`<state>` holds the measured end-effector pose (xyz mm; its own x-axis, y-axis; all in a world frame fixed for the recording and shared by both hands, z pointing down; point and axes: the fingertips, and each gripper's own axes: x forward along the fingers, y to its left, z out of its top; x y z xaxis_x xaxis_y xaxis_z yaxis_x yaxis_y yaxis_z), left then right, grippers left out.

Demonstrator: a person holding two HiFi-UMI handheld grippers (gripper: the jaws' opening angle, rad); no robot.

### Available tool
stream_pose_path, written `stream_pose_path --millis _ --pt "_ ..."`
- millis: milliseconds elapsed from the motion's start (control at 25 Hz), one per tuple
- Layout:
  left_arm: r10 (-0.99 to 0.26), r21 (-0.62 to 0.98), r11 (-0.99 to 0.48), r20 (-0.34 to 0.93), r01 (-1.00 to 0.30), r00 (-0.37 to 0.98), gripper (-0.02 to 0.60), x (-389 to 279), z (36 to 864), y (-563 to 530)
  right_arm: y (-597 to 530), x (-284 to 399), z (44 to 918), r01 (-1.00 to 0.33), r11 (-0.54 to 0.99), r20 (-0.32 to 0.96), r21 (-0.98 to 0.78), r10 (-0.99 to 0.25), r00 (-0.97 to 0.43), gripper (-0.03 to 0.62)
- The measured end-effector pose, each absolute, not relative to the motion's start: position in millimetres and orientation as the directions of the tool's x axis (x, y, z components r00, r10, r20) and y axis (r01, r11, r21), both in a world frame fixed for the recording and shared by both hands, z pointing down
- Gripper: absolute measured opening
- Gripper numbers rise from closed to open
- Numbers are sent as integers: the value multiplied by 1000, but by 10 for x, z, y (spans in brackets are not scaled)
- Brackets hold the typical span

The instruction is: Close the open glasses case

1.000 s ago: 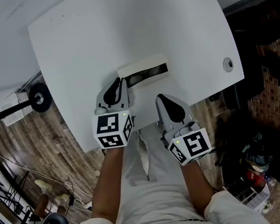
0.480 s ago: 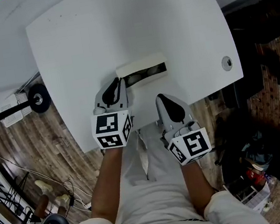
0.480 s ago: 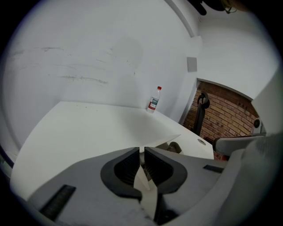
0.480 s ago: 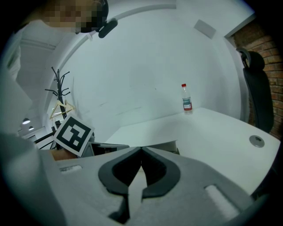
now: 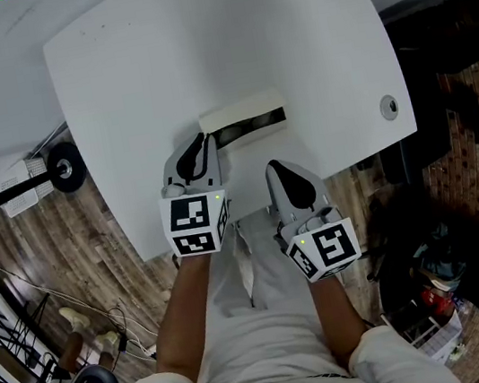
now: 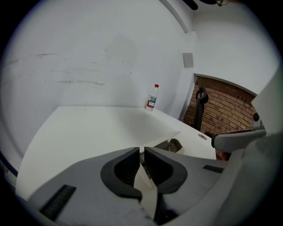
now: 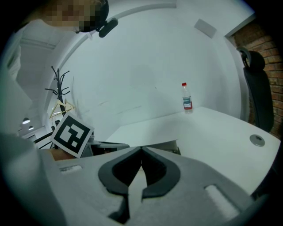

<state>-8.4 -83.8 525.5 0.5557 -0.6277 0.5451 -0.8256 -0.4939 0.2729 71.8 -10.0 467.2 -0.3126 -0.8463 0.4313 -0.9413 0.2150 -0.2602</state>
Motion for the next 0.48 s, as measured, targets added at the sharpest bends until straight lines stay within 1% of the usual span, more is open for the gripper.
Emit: stream_pose_path --millis 480 --pt "-646 226 -512 535 -829 545 26 -80 5269 -826 -130 728 4731 -942 219 440 -254 -841 -314 3"
